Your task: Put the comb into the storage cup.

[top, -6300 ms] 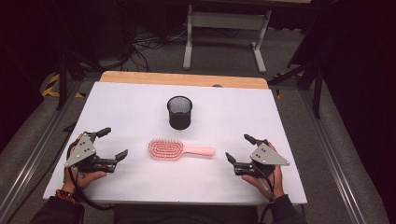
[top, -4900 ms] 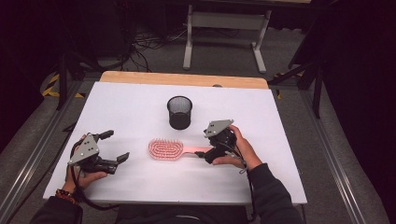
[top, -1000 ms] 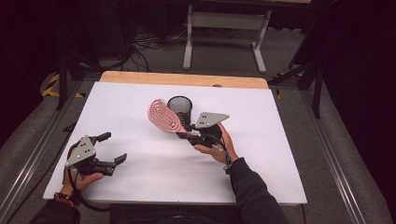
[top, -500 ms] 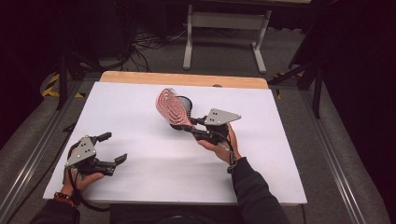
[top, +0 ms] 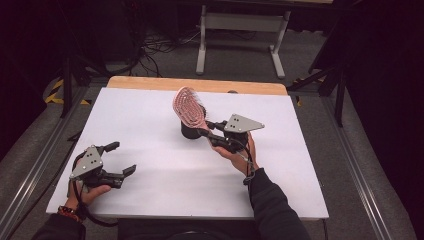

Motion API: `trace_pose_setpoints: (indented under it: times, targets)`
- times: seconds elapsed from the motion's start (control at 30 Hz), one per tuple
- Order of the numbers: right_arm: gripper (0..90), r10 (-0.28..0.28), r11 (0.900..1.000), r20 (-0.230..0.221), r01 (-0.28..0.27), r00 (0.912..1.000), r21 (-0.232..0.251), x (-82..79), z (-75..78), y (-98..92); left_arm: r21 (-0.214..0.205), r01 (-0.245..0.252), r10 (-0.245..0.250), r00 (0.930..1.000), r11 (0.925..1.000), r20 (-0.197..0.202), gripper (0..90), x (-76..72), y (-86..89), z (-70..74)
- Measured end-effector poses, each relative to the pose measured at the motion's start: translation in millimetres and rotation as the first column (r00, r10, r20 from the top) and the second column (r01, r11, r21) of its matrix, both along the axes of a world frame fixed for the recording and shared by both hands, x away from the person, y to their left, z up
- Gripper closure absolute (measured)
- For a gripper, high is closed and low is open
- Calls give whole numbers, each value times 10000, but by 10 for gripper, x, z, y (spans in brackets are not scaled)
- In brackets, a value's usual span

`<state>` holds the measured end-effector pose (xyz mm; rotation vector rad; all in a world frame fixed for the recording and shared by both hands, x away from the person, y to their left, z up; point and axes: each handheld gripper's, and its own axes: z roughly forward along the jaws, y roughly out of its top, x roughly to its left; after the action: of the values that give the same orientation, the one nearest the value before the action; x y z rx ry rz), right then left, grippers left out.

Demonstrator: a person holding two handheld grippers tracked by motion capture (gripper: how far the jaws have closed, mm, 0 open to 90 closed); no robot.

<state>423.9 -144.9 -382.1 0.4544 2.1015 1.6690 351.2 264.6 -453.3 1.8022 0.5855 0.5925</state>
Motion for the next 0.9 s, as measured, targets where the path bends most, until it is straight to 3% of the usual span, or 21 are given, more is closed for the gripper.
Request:
trace_pose_setpoints:
  times: [0.27, 0.57, 0.9]
  targets:
    - [699, -411, 9985, 239, 402, 9989, 371, 64, 74, 6, 15, 29, -29, 10000, 10000, -60, 58, 1, 0, -1]
    - [699, -940, 9954, 184, 936, 9954, 205, 222, 109, 85, 26, 26, -26, 10000, 10000, -60, 58, 0, 12, 5]
    - [699, -1398, 9895, 179, 1391, 9900, 392, 379, 128, 137, 35, 32, -32, 9999, 10000, -128, 58, 8, 24, -4]
